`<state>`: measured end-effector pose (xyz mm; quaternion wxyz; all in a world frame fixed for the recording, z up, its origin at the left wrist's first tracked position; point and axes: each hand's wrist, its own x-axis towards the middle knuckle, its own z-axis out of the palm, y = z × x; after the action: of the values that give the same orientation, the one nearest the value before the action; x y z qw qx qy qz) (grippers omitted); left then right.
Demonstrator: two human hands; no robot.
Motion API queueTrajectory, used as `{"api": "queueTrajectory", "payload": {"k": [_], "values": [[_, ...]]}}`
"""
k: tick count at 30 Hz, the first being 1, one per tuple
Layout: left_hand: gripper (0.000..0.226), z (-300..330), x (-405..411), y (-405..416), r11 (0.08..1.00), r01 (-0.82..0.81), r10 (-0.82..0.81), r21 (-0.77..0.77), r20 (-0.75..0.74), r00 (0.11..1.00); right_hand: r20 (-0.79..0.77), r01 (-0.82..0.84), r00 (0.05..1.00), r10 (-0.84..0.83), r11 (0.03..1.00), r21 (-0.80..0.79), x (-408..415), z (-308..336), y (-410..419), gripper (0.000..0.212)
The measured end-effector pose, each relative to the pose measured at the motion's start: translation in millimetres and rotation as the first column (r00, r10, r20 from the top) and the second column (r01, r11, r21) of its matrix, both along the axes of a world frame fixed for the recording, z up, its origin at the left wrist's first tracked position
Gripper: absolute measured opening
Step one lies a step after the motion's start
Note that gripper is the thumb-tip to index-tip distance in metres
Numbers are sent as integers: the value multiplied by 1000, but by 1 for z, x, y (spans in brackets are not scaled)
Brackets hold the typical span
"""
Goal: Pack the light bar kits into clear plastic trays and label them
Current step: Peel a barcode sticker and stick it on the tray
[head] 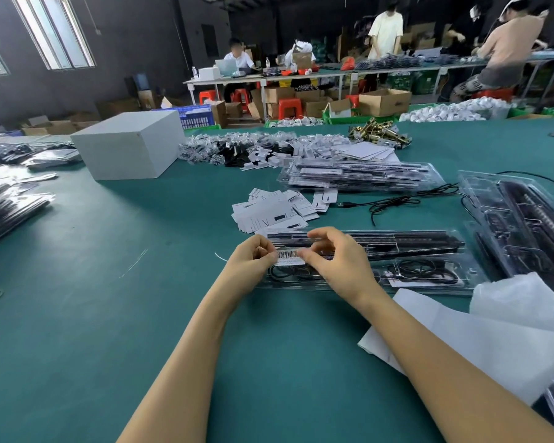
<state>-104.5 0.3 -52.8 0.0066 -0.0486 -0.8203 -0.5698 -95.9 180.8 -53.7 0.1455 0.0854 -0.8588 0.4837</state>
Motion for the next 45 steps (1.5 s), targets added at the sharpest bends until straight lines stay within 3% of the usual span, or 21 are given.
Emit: {"api": "queueTrajectory", "payload": {"k": [7,11,17,31,37,40,45], "values": [[8,0,0,0,999,11,-12,-39,-23,1000,111,-53,992,61,995,-80,-7,0,0,17],[6,-5,1,8,960,-102,63,-261,-154,986,98,-15,995,6,996,83,-8,-4,-1,14],[14,-4,2,9,887,-145,35,-439,-250,968,65,12,998,-25,979,206,-10,-8,-3,12],[5,-7,1,16,749,-219,-55,-626,-387,920,10,17,1000,-21,953,303,-9,-12,-6,9],[9,-9,2,15,771,-215,-32,-599,-374,927,-24,59,998,-54,932,357,-11,-13,-6,16],[21,-11,-1,11,837,-188,31,-513,-300,953,-45,96,995,-85,914,394,-12,-15,-8,21],[17,-19,-5,16,855,-230,118,-465,-259,959,-98,214,977,-191,854,475,-12,-18,-17,54]]}}
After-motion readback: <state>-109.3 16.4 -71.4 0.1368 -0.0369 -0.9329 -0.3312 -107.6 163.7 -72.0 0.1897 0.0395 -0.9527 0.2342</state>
